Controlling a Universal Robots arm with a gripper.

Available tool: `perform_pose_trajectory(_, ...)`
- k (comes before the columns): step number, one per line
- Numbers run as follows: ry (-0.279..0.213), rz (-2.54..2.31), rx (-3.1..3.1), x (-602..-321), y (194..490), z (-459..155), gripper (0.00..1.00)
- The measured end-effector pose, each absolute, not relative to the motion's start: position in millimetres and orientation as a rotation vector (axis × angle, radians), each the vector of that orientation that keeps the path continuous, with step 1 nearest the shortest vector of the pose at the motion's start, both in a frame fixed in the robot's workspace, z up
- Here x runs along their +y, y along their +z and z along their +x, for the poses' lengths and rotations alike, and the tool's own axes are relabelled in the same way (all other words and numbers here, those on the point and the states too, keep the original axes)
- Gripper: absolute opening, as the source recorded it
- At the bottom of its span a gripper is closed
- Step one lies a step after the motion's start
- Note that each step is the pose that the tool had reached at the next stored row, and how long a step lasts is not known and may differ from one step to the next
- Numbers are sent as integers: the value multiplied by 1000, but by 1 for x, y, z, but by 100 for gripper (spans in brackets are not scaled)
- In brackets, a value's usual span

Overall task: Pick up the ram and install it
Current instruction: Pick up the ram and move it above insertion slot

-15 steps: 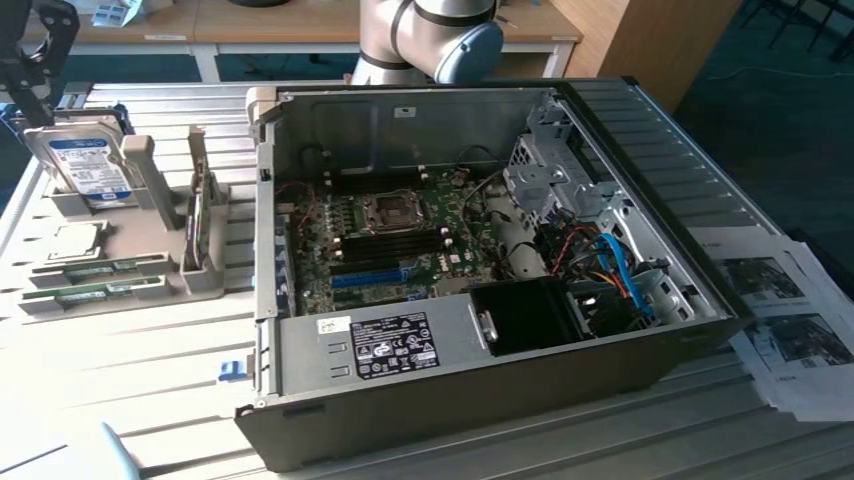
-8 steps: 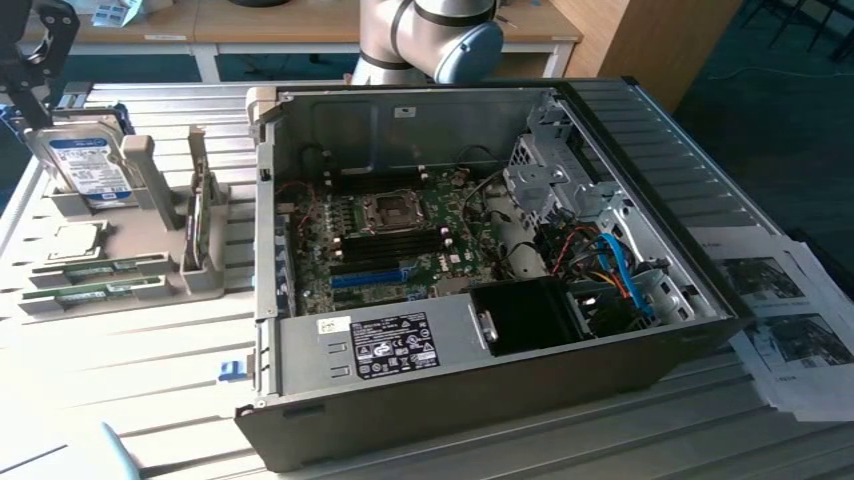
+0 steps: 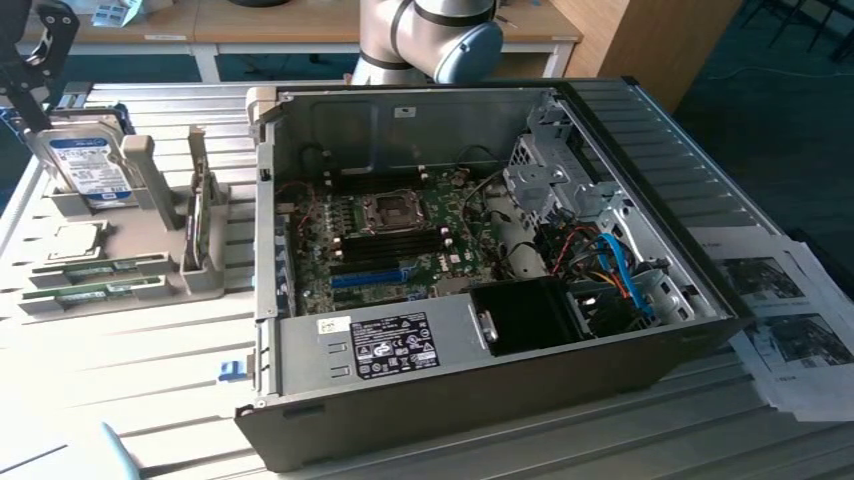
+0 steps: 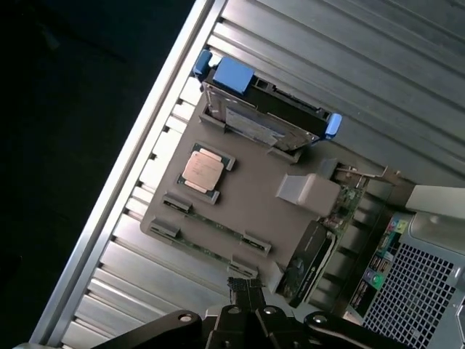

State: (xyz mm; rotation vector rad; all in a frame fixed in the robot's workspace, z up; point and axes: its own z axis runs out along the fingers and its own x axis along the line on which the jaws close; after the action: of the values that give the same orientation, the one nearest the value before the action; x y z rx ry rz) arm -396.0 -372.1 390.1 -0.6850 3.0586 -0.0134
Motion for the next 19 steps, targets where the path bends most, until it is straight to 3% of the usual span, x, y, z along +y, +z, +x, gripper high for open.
perform_pose_trajectory(19,-38,-919,2999,-372,388,-396,10)
